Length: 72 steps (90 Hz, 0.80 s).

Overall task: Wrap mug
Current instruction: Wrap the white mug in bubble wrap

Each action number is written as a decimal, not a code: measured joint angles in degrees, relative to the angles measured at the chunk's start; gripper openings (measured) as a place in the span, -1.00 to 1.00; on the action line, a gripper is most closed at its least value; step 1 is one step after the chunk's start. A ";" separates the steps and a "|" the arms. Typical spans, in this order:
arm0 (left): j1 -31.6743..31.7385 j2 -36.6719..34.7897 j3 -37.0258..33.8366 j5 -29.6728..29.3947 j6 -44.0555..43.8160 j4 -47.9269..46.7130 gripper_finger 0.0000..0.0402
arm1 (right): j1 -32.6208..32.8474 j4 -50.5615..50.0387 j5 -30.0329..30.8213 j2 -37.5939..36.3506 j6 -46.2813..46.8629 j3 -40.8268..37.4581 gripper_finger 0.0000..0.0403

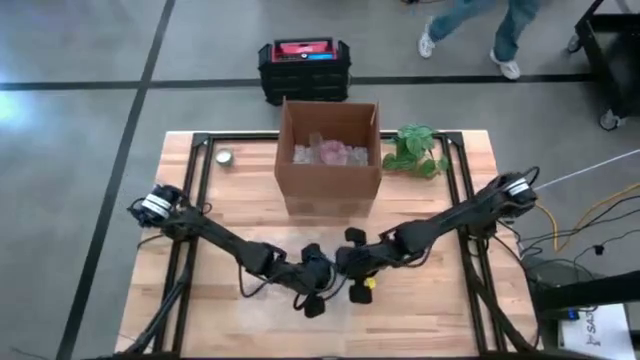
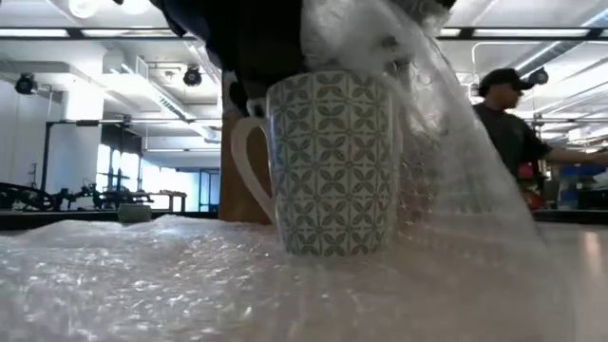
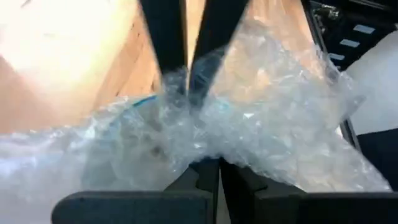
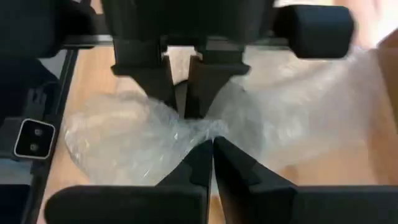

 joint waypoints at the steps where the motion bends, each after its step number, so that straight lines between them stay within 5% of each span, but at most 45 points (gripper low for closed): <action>1: -0.03 -0.10 0.00 0.00 0.04 -0.04 -1.00 | 0.01 0.01 -0.08 -0.13 0.00 0.00 -1.00; 14: -0.07 -0.93 -0.18 0.07 0.36 -0.67 -1.00 | 0.47 2.83 0.32 -1.51 0.15 0.07 -1.00; 45: -0.11 -2.06 -0.45 0.92 0.29 -1.23 -1.00 | -0.24 4.97 0.05 8.37 0.63 0.26 -1.00; 72: -1.26 -12.72 1.88 2.97 0.25 -7.82 -1.00 | -0.34 4.55 0.36 9.15 -0.04 0.10 -1.00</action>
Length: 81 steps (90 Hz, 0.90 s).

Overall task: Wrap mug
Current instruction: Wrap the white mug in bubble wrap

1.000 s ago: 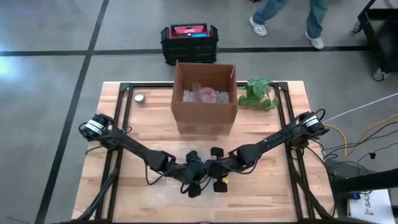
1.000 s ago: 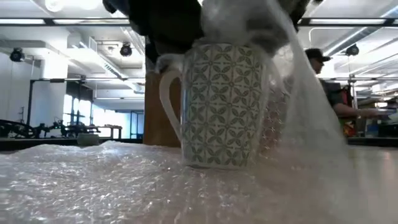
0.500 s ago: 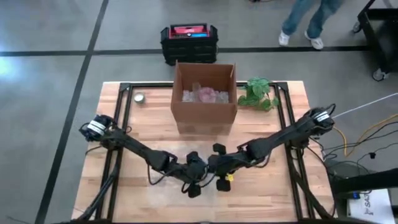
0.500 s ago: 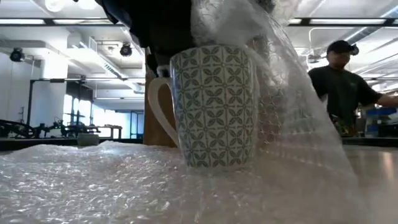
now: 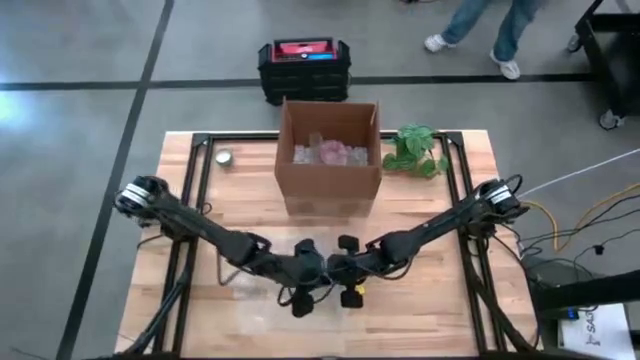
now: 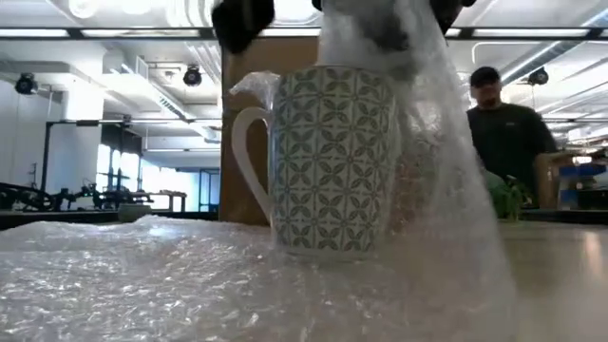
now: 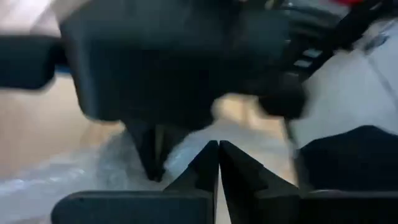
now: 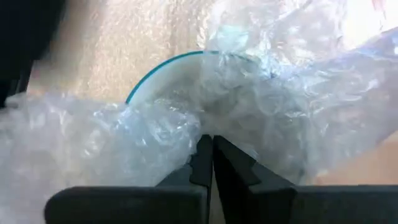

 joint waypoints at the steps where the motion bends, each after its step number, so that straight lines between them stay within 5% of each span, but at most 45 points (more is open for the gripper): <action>1: -0.12 -0.39 -0.09 -0.14 -0.01 -0.42 -1.00 | 0.01 0.01 0.00 0.00 0.00 -0.01 -1.00; 16: -1.68 -3.91 -1.59 -5.31 -2.74 -8.60 -1.00 | 0.01 0.16 -0.07 -0.08 -0.34 -0.04 -1.00; 29: -2.30 -2.78 -6.16 -15.64 -12.25 -18.92 -1.00 | 0.01 0.40 -0.09 -0.09 -0.73 -0.05 -1.00; 40: -1.27 -1.78 -10.39 -16.72 -13.24 -8.38 -1.00 | 0.01 0.61 -0.10 -0.09 -1.01 -0.07 -1.00; 59: -1.04 0.83 -12.46 -11.13 -2.27 16.81 -1.00 | 0.05 0.77 -0.32 -0.14 -1.01 -0.07 -1.00; 81: -0.60 7.66 -12.23 -10.05 -4.82 19.05 -1.00 | 0.03 0.55 -0.42 -0.46 -1.19 -0.08 -1.00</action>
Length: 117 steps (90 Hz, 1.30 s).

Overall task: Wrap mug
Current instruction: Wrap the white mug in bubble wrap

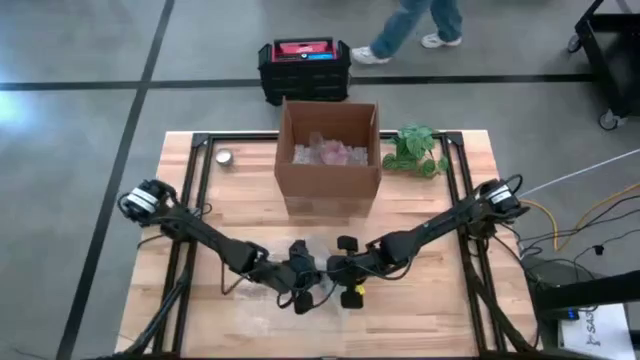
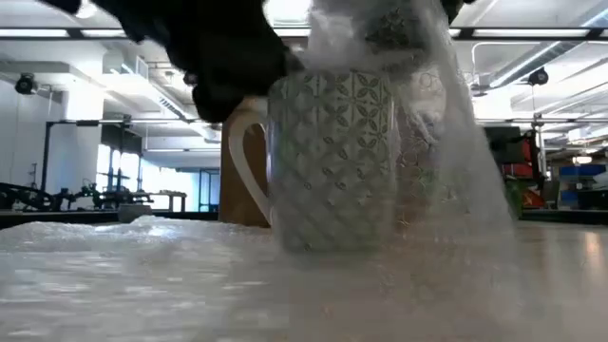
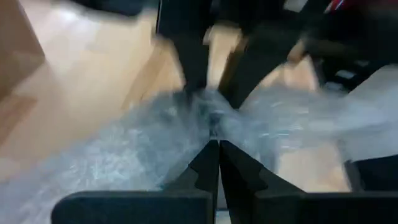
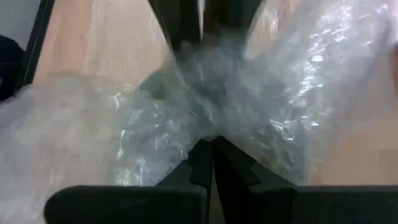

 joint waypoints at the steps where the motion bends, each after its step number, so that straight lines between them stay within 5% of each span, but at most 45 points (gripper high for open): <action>1: 0.02 0.30 0.05 0.11 -0.15 0.16 -1.00 | 0.00 -0.07 -0.03 -0.12 -0.11 -0.01 -1.00; 25: 0.15 -0.16 -0.04 1.08 0.51 0.09 -1.00 | 0.00 -14.45 0.37 -4.88 -1.80 8.45 -1.00; 44: 0.16 -1.06 -0.26 1.17 1.19 0.14 -1.00 | -0.02 -7.82 0.37 -3.69 -2.53 9.14 -1.00; 74: 0.28 -1.15 -0.26 1.07 1.01 1.60 -1.00 | -0.61 -12.13 -0.03 6.85 -1.81 9.27 -1.00; 117: 0.15 -1.17 -0.32 1.40 1.22 1.39 -1.00 | 0.33 -19.63 -5.55 -1.07 -2.27 15.13 -1.00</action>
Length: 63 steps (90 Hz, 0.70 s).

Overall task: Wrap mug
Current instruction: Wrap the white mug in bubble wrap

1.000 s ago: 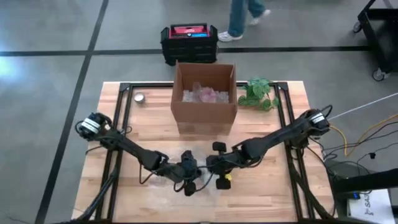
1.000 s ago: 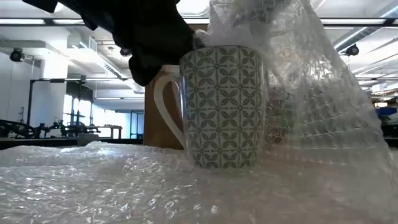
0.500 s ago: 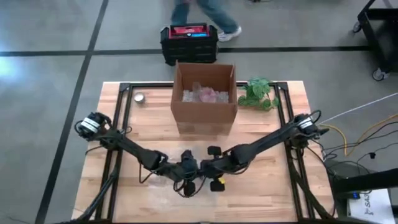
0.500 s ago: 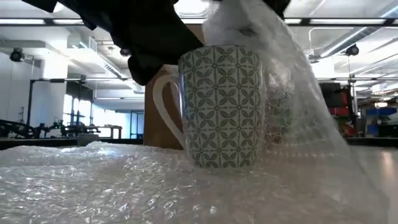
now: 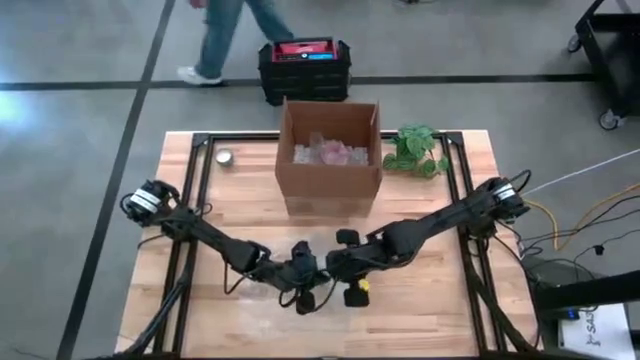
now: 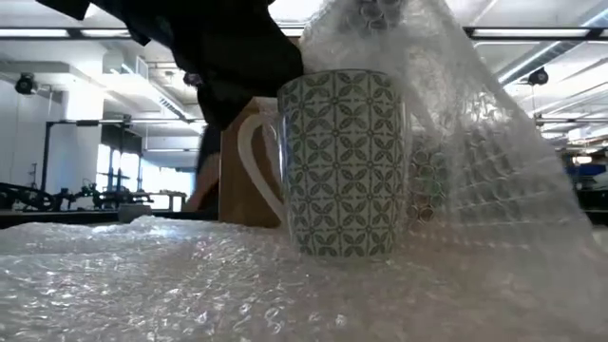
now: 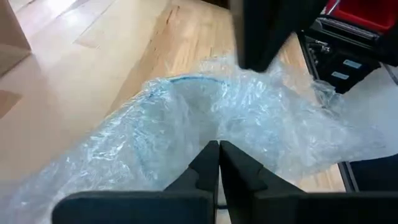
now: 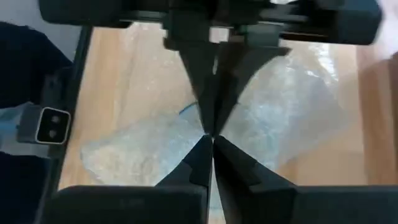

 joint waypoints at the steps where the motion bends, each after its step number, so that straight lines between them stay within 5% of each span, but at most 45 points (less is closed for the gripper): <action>1: 0.00 0.00 0.00 -0.03 0.01 0.01 -1.00 | 0.10 -0.02 -0.49 0.14 0.02 -0.08 -1.00; 11: 0.00 0.00 0.00 -0.09 -0.01 0.00 -1.00 | 0.84 0.82 -2.57 2.80 0.99 -0.90 -1.00; 25: 0.00 0.00 0.00 -0.21 -0.01 0.26 -1.00 | 0.14 1.43 4.21 8.51 0.96 -1.10 -1.00; 38: 0.01 -0.04 0.07 -0.36 0.00 0.59 -1.00 | -1.33 3.02 3.43 12.01 0.58 -0.80 -1.00; 63: 0.00 -0.12 0.09 -0.09 0.00 0.02 -1.00 | -1.39 0.52 0.99 7.70 -0.05 0.09 -1.00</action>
